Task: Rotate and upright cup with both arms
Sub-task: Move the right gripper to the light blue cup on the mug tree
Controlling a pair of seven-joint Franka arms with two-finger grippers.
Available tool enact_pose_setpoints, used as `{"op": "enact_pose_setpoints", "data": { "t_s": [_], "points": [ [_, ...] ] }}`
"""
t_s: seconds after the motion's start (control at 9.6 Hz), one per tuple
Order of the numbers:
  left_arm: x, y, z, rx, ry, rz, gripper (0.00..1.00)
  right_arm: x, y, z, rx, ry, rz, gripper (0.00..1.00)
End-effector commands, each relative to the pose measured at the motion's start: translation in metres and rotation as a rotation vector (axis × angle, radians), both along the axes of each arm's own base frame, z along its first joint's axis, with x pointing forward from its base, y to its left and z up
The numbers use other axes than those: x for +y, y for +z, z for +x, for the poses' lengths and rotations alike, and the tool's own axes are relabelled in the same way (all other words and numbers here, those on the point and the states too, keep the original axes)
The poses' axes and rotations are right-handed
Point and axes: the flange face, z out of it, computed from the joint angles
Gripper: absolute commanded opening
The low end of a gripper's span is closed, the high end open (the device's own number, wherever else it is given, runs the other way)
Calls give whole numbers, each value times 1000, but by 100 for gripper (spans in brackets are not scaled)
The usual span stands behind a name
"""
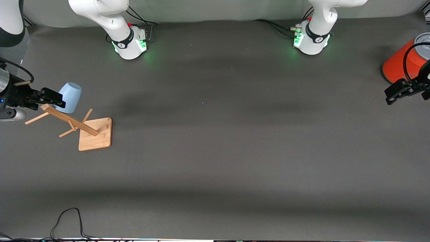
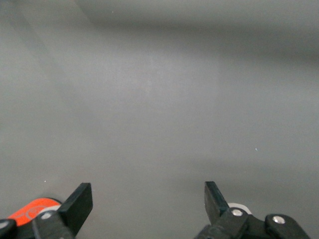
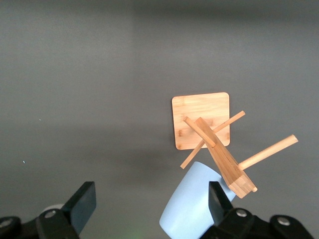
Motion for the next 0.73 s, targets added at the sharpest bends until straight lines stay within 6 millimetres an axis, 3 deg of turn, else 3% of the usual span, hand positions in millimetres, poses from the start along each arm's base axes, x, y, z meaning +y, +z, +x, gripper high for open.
{"op": "enact_pose_setpoints", "data": {
  "t_s": [0.0,0.31,0.62],
  "points": [
    [1,6,3,40,-32,13,100,0,4,-1,-13,10,2,100],
    [3,7,3,42,-19,21,100,1,4,-1,-14,11,2,100],
    [2,-15,21,63,-22,16,100,-2,4,-1,-14,7,2,100]
  ]
}}
